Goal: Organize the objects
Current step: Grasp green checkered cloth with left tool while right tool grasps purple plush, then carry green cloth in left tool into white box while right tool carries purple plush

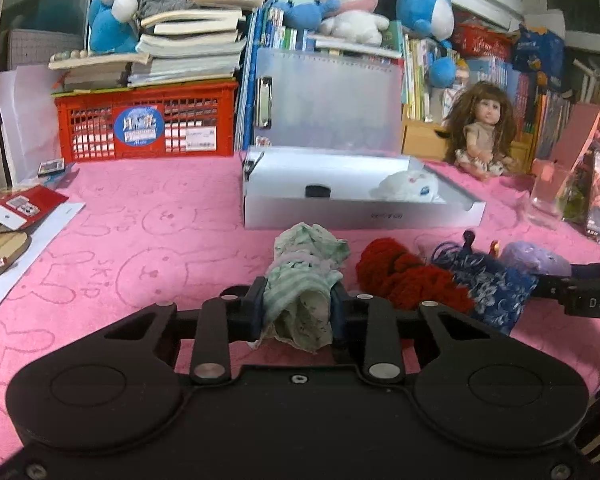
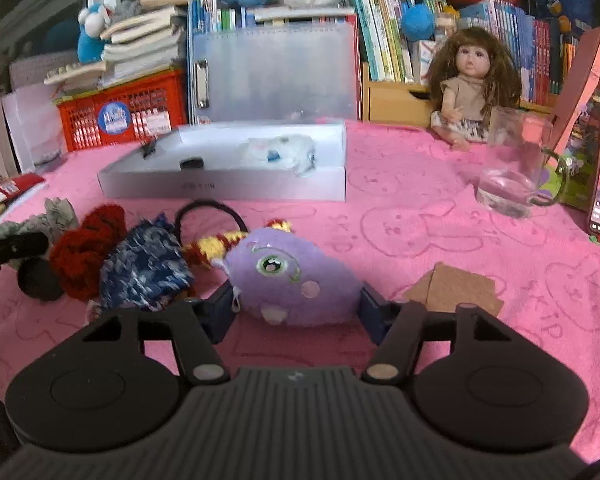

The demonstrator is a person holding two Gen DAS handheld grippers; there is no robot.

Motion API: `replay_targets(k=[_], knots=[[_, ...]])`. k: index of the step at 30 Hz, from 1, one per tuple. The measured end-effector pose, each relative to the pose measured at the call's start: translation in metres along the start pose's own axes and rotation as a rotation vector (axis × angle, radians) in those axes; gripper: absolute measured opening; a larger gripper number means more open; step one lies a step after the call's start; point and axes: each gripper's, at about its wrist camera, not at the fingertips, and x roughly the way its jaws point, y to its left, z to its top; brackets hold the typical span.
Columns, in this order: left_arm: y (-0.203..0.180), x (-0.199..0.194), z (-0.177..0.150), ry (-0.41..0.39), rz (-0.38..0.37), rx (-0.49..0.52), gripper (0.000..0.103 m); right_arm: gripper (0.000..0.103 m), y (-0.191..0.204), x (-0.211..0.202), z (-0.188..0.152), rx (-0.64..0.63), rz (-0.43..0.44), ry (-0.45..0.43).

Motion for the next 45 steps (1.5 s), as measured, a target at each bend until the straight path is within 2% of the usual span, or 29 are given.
replay_targets(k=[7,12,21,28,40,45], knots=[[-0.003,-0.004,0.015,-0.03,-0.017,-0.015,0.029,0.065,0.002,-0.002,0.01,-0.006,-0.008,-0.034],[-0.004,0.002,0.028,-0.023,-0.024,-0.032,0.029,0.065,0.002,-0.001,0.022,-0.018,-0.018,-0.054],[-0.011,0.019,0.055,-0.016,-0.043,-0.037,0.029,0.065,-0.001,0.013,0.049,-0.017,-0.024,-0.045],[-0.016,0.042,0.079,0.01,-0.05,-0.046,0.029,0.066,0.0,0.036,0.08,-0.078,0.013,0.028],[-0.01,0.092,0.11,0.097,-0.058,-0.106,0.029,0.066,-0.013,0.088,0.116,-0.02,0.061,0.179],[-0.001,0.114,0.121,0.142,-0.063,-0.158,0.029,0.066,-0.013,0.098,0.13,-0.04,0.054,0.192]])
